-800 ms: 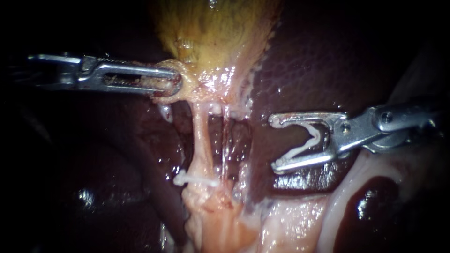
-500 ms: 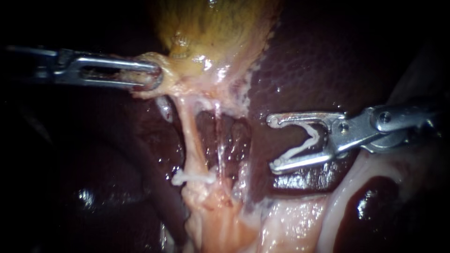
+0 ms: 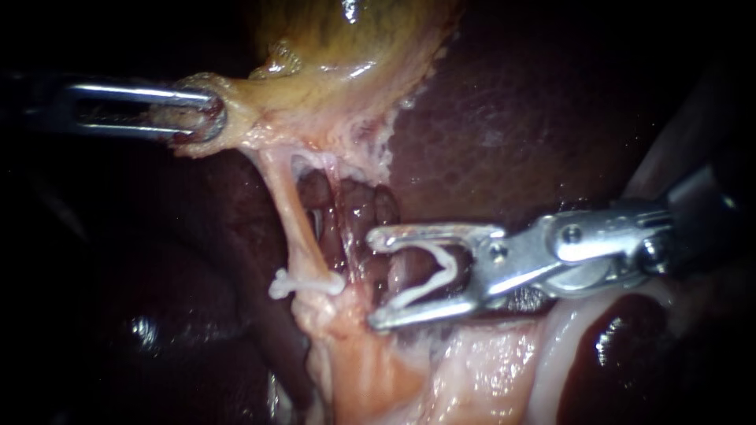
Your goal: Clipping second clip left tube
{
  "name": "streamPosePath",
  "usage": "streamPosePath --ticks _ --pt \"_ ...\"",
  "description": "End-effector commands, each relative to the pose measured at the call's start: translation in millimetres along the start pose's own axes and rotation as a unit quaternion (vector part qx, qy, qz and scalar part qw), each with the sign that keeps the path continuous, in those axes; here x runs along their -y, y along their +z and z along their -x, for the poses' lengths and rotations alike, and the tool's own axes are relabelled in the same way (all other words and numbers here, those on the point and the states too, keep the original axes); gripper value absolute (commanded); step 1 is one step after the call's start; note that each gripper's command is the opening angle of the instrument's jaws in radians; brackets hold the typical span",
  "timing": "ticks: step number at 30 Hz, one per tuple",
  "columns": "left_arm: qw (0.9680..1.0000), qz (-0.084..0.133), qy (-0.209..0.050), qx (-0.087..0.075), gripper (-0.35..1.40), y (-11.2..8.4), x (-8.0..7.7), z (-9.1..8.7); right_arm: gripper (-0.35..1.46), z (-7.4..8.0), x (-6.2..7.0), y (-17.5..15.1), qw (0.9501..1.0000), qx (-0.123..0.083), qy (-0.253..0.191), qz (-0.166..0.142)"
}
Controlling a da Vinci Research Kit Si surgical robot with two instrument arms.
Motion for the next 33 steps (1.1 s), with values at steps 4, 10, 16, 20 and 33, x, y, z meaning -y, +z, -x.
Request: streamPosePath --ticks 4,10,16,20,33 --pt "1.0000 -0.001 0.000 0.000 -0.35 0.1 0.0 0.0 0.50 0.5 -0.9 1.9 0.9999 0.001 0.015 0.003" --pt "1.0000 -0.001 0.000 0.000 -0.35 0.1 -0.1 0.0 0.50 1.6 -3.0 3.2 0.9997 0.002 0.021 0.009" --pt "1.0000 -0.002 0.000 -0.001 -0.35 0.3 -0.1 0.0 0.50 1.9 -4.9 4.4 0.9997 0.001 0.023 0.011" --pt "1.0000 -0.002 0.000 -0.001 -0.35 0.5 -0.2 0.0 0.50 1.1 -5.2 6.0 0.9996 -0.013 0.023 -0.005" --pt "1.0000 -0.002 0.000 -0.001 -0.35 0.5 -0.2 0.0 0.49 -0.9 -1.7 8.2 0.9975 -0.040 0.014 -0.056"
